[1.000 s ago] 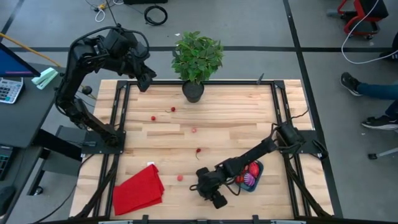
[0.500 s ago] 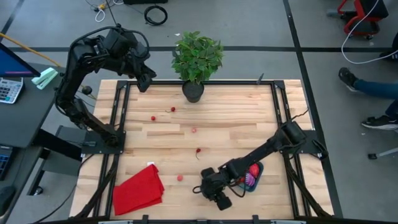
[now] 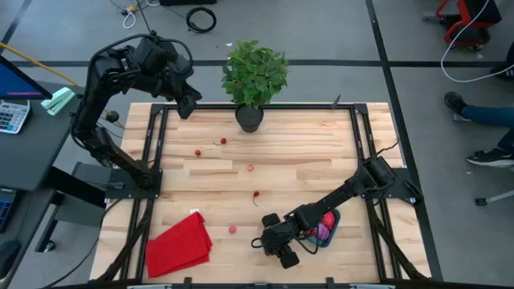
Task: Pick and placing Produce into tupperware
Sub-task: Put the cherry into the bin
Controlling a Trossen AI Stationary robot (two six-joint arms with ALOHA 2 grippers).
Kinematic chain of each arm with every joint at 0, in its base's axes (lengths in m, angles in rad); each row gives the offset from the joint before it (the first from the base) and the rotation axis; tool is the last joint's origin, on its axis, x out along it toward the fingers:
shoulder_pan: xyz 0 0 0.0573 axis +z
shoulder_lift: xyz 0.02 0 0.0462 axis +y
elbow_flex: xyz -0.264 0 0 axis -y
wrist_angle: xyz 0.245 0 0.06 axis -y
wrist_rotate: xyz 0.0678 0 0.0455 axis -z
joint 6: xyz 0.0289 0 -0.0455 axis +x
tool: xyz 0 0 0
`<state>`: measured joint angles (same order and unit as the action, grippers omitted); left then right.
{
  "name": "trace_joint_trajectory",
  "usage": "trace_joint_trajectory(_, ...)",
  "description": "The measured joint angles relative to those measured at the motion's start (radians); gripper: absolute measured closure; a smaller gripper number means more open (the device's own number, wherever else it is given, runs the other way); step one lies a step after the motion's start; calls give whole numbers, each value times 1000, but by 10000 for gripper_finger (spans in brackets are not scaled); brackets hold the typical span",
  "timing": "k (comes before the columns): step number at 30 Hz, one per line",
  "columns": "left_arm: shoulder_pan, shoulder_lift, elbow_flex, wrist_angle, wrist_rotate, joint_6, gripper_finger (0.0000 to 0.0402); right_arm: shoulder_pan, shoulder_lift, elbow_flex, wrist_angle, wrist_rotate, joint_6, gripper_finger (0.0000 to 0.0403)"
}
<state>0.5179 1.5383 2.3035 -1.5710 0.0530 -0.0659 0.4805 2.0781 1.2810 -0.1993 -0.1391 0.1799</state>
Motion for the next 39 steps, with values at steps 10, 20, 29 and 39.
trace_joint_trajectory(10, 0, 0, 0, 0, 0, 2, 343, 1, 3, -24, 93, 56, 2, 240)
trace_joint_trajectory(20, 0, 0, 0, 0, 0, 12, 347, -17, 4, -23, 91, 57, 107, 348)
trace_joint_trajectory(29, 0, 0, 0, 0, 0, 10, 342, -79, -102, -24, -270, 67, 358, 345)
trace_joint_trajectory(39, 0, 0, 0, 0, 0, 9, 345, -51, -417, -23, -740, -20, 690, 349)
